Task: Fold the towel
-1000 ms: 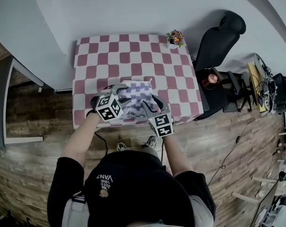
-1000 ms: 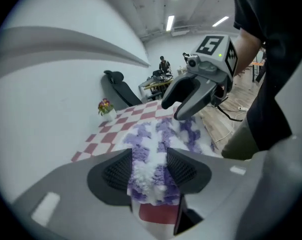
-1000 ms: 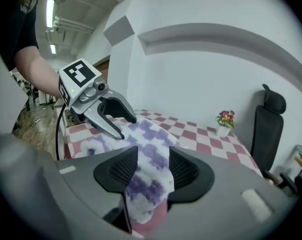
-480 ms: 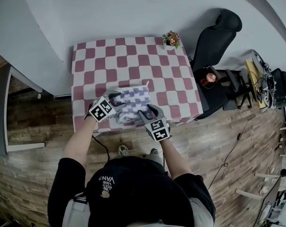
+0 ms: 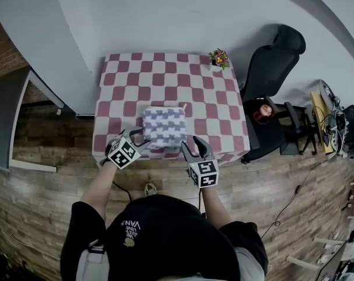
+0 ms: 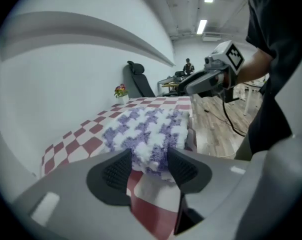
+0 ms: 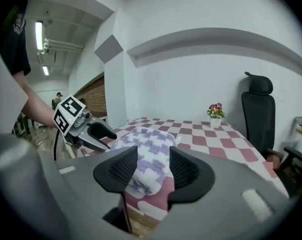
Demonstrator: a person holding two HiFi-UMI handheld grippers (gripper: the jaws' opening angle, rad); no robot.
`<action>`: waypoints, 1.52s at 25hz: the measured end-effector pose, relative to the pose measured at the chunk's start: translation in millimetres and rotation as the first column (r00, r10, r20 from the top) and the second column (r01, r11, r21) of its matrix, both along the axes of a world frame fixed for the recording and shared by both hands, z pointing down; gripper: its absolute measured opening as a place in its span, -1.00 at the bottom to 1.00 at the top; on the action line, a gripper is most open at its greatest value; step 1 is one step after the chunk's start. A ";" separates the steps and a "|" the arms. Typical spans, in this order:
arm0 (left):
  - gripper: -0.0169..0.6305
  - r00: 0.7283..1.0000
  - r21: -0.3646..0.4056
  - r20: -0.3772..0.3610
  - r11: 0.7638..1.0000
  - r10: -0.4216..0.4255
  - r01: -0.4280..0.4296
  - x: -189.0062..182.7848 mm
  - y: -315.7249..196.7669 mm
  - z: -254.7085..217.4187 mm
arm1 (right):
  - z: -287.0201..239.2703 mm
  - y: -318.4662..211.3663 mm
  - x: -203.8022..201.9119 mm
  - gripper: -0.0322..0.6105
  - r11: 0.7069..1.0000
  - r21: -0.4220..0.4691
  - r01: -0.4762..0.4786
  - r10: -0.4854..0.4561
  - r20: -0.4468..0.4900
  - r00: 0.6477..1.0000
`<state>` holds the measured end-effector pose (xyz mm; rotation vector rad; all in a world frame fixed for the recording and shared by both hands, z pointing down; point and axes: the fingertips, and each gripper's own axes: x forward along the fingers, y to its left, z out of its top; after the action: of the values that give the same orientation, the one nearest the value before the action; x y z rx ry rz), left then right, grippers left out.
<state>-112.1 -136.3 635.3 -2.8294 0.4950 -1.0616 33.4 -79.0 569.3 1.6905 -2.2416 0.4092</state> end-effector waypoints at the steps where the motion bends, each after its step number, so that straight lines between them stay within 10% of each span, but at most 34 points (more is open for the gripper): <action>1: -0.33 0.999 0.002 -0.003 0.999 -0.047 0.047 -3.6 0.5 1.6 | -0.5 5.3 1.2 -0.31 1.000 0.000 0.009 -0.009 0.002 1.000; 11: -0.33 0.942 0.119 -0.120 0.938 -0.312 0.326 -19.4 37.6 -56.1 | -24.4 58.5 14.9 -0.31 0.992 0.060 0.108 -0.110 0.030 0.993; 16: -0.33 0.868 0.143 -0.243 0.869 -0.432 0.473 -12.6 90.8 -94.3 | -32.3 93.1 14.9 -0.35 0.983 0.073 0.169 -0.174 0.068 0.982; 21: -0.40 0.823 0.156 -0.329 0.833 -0.463 0.531 3.7 144.0 -120.4 | -33.5 124.4 25.4 -0.79 0.980 0.069 0.186 -0.192 0.088 0.977; 28: -0.91 0.769 0.142 -0.358 0.783 -0.529 0.605 11.5 200.8 -125.3 | -36.2 160.5 31.7 -0.88 0.973 0.069 0.220 -0.226 0.104 0.969; 38: -0.94 0.768 0.115 -0.270 0.772 -0.581 0.625 16.2 249.4 -101.4 | -22.5 191.2 41.5 -0.89 0.962 -0.003 0.273 -0.272 0.033 0.962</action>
<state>-95.9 113.2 533.8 -2.6561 1.5321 -0.6885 74.9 112.2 546.8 1.3514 -2.4472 0.3797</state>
